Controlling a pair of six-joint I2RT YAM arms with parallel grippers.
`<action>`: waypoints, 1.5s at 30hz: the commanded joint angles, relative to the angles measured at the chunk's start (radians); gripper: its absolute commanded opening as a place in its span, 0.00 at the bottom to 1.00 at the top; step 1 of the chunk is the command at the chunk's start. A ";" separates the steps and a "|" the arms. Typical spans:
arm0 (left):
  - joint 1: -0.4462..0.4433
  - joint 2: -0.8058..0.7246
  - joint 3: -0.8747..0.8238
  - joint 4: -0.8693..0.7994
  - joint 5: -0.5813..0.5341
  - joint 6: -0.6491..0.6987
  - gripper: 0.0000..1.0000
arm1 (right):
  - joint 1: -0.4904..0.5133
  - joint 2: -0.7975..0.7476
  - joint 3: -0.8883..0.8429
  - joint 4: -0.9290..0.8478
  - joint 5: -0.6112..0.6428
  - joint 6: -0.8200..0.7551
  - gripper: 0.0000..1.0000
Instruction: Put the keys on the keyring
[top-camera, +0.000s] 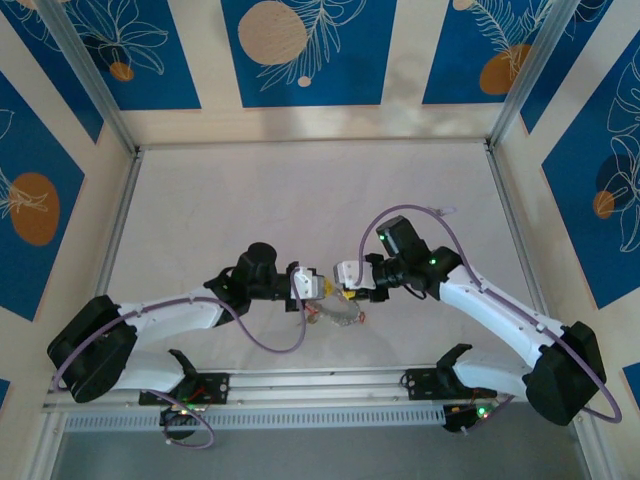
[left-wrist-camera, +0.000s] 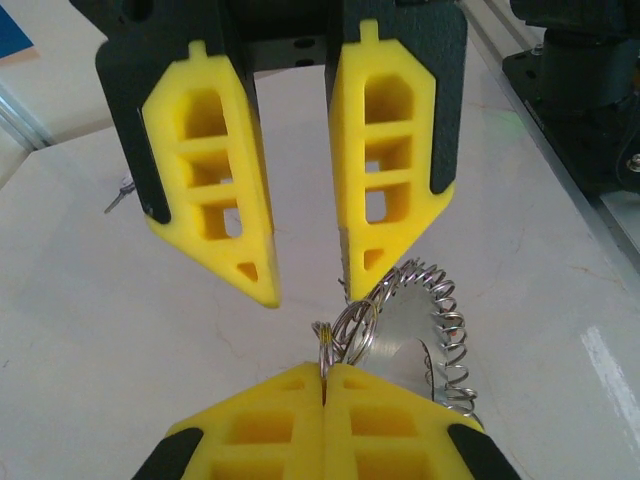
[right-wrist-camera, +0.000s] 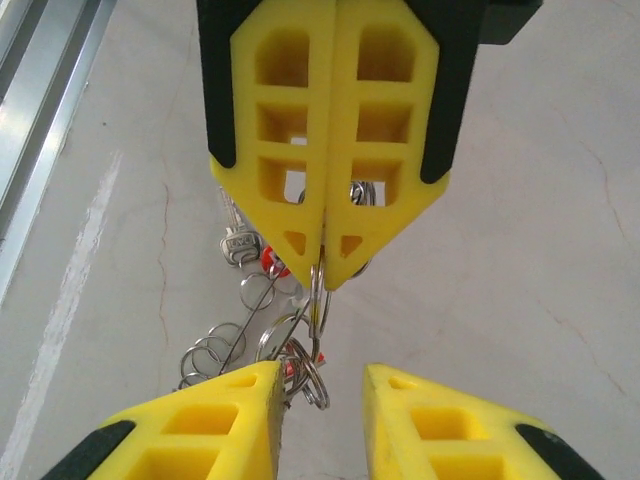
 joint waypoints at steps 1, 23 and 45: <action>-0.004 0.012 0.032 0.022 0.051 -0.006 0.00 | 0.017 0.001 -0.022 0.028 0.001 -0.026 0.29; -0.007 0.023 0.024 0.041 0.054 -0.017 0.00 | 0.040 0.038 -0.016 0.054 0.011 -0.045 0.06; -0.005 -0.162 -0.088 0.015 -0.086 -0.115 0.25 | 0.096 0.148 0.226 -0.295 0.385 0.212 0.00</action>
